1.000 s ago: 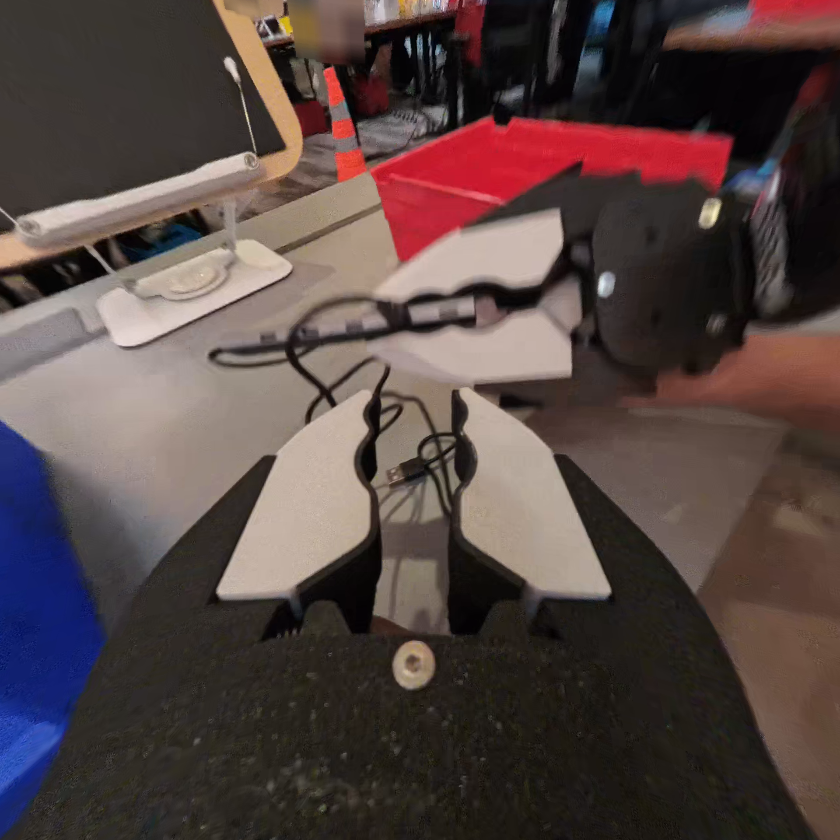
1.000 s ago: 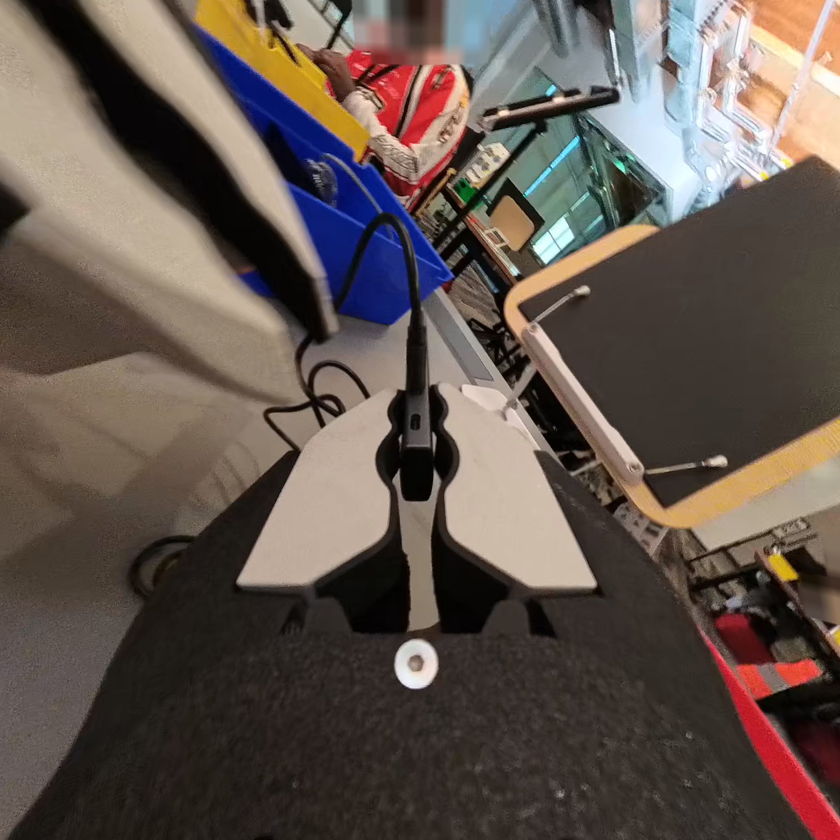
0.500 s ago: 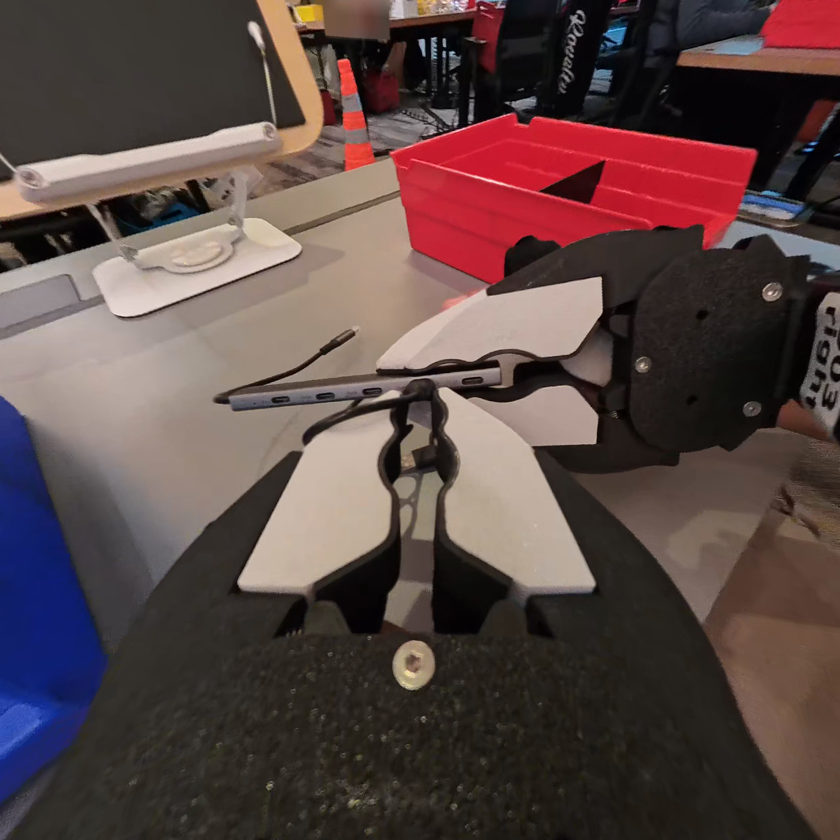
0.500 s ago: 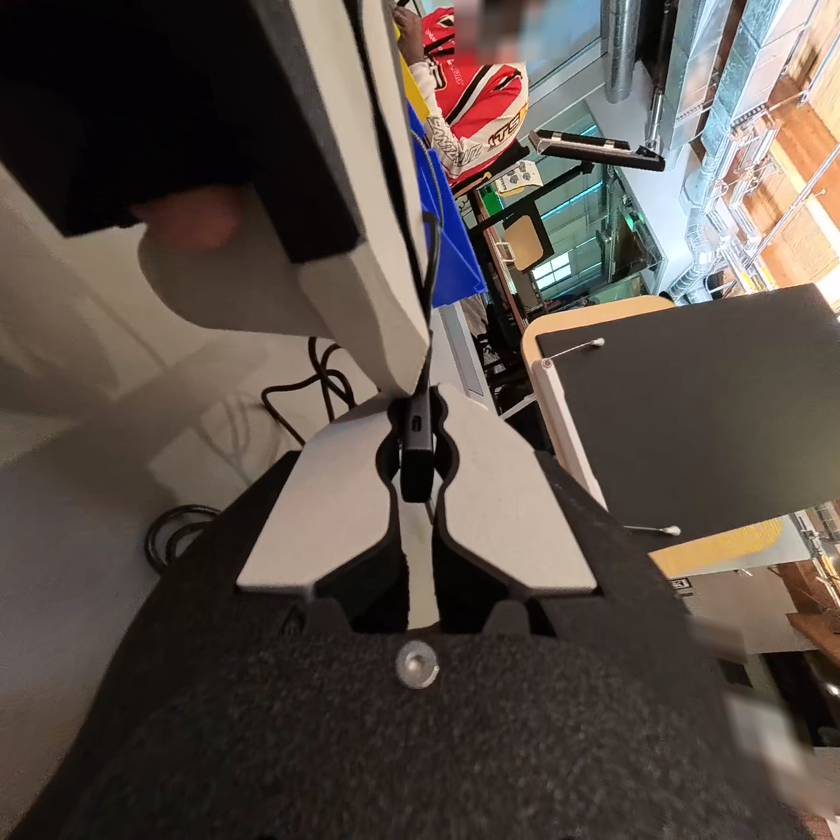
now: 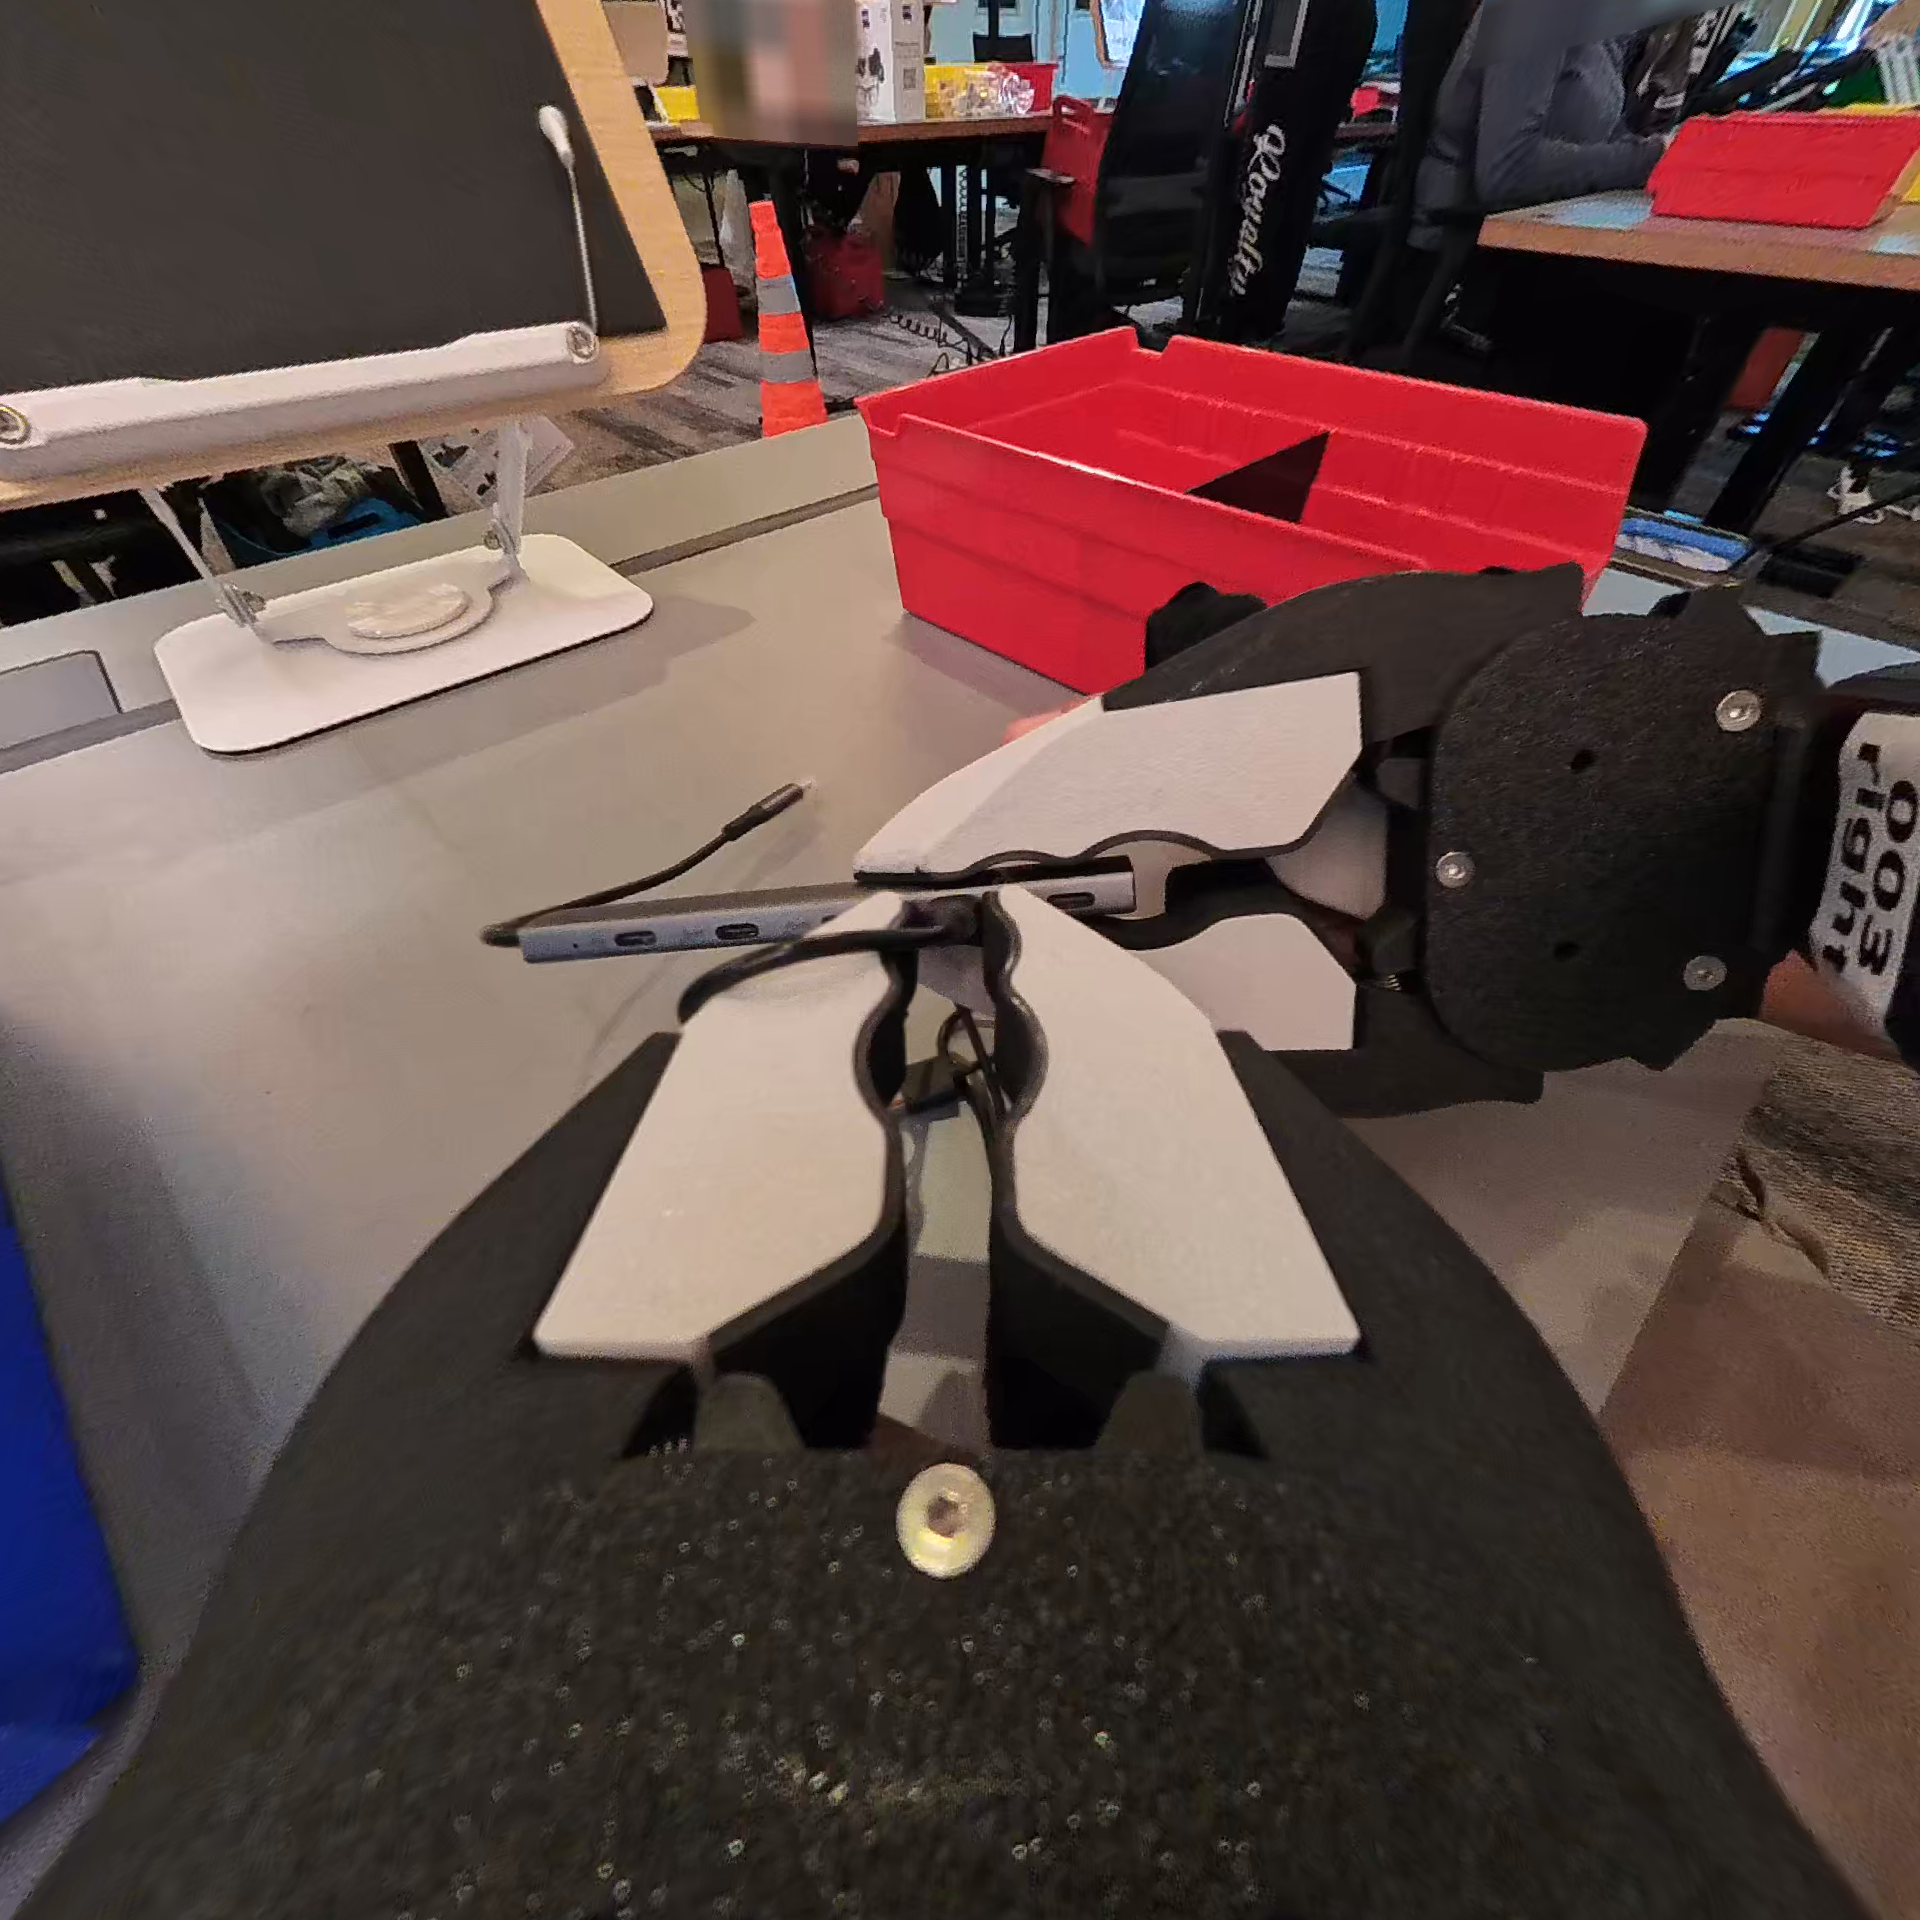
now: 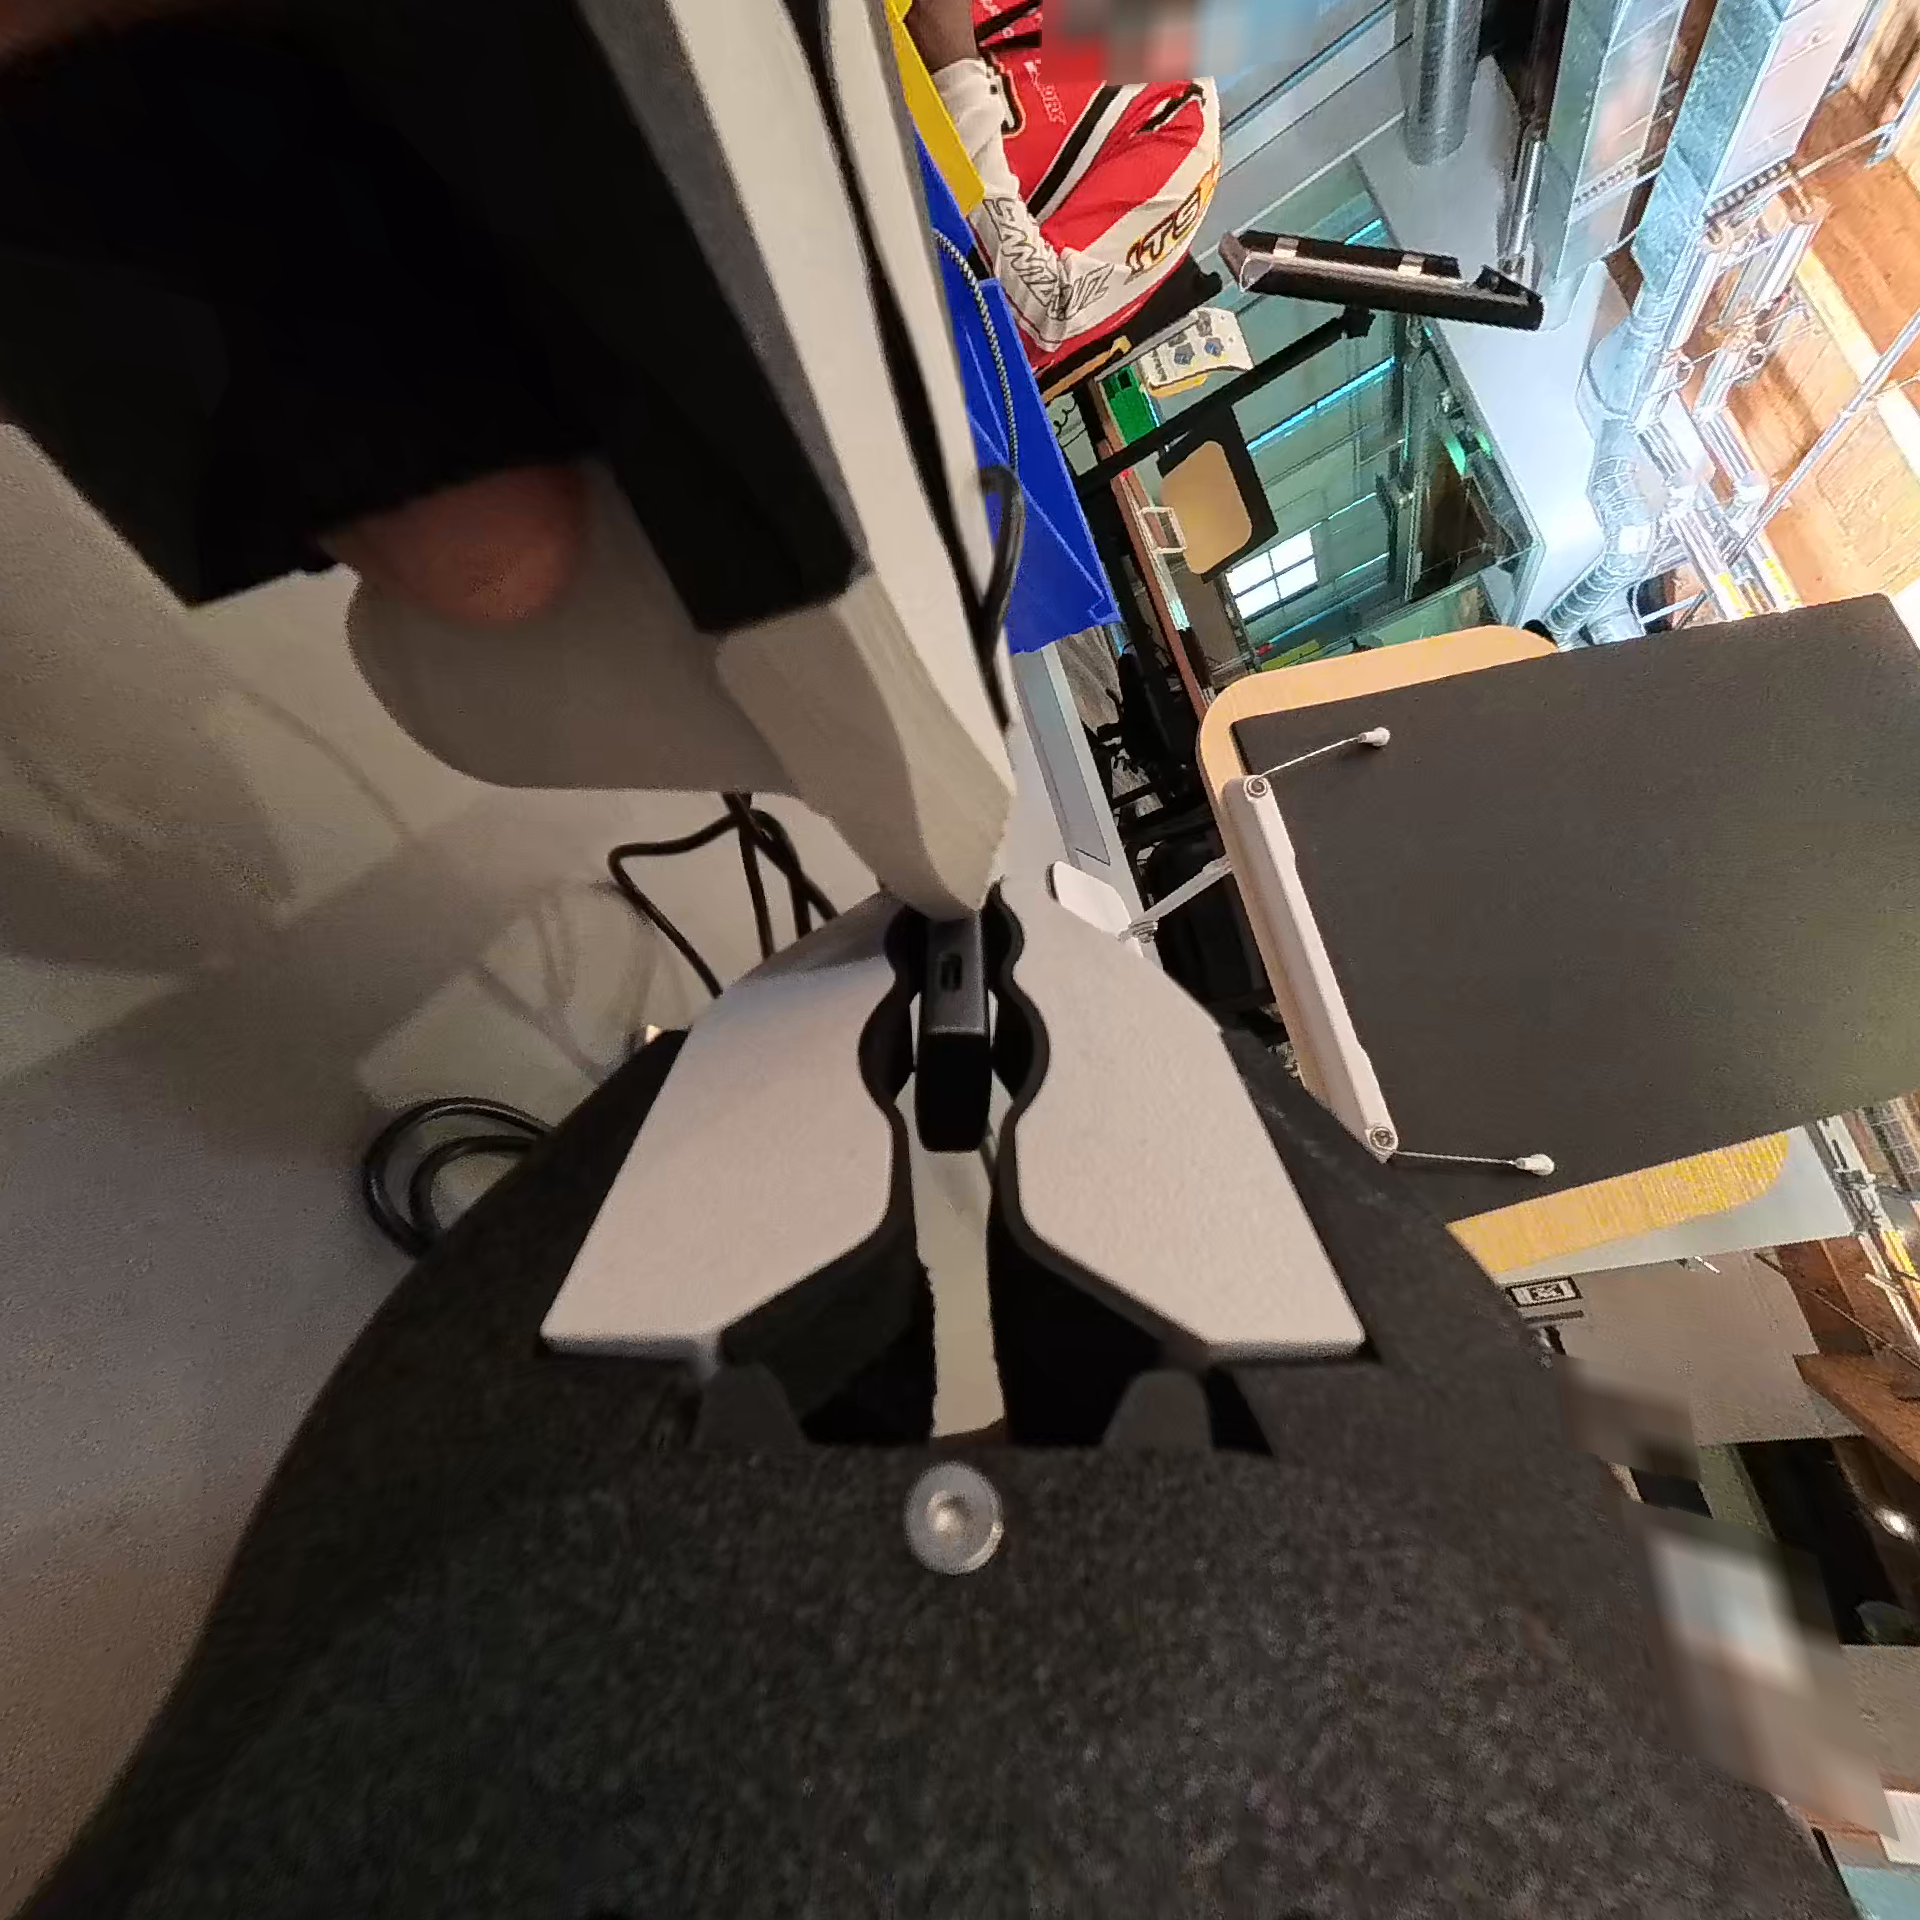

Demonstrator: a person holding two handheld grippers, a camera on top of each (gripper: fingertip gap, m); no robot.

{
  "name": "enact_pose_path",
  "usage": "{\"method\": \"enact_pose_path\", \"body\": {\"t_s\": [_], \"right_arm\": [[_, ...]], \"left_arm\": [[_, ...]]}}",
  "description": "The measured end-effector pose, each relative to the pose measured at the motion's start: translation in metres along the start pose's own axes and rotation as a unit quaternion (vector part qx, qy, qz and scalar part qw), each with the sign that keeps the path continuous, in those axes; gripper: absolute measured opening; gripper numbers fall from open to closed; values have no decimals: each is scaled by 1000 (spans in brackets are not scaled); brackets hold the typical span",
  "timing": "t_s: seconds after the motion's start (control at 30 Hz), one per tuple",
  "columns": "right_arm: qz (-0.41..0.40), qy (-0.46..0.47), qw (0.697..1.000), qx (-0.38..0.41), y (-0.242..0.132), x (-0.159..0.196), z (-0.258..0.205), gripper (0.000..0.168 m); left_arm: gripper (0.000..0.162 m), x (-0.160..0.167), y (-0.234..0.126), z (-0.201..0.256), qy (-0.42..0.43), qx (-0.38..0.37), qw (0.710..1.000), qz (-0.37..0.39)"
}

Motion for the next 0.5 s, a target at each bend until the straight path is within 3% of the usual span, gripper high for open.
{"method": "enact_pose_path", "body": {"t_s": [0.17, 0.27, 0.37, 0.5], "right_arm": [[0, 8, 1000, 13, 0, 0, 2, 11], [-71, 45, 996, 34, 3, 30, 15, 10], [-51, 43, 996, 52, -7, 29, 25, 10], [-47, 55, 997, 41, -11, 25, 21, 10]], "left_arm": [[10, -4, -2, -2, -9, 2, 1000, 8], [10, -21, -20, 1, 33, 6, 998, 62], [10, -23, -29, -4, 61, -19, 997, 45], [10, -1, -18, -15, 36, -10, 999, -27]]}}
Point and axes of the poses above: each gripper's, where its closed fingertips meet, y out along the fingers, x out of its underside, z = x × y across the jaws, the point moved 10 cm from there along -y, back along the fingers, and after that the axes turned 4 degrees about z, right-handed, at the moved point
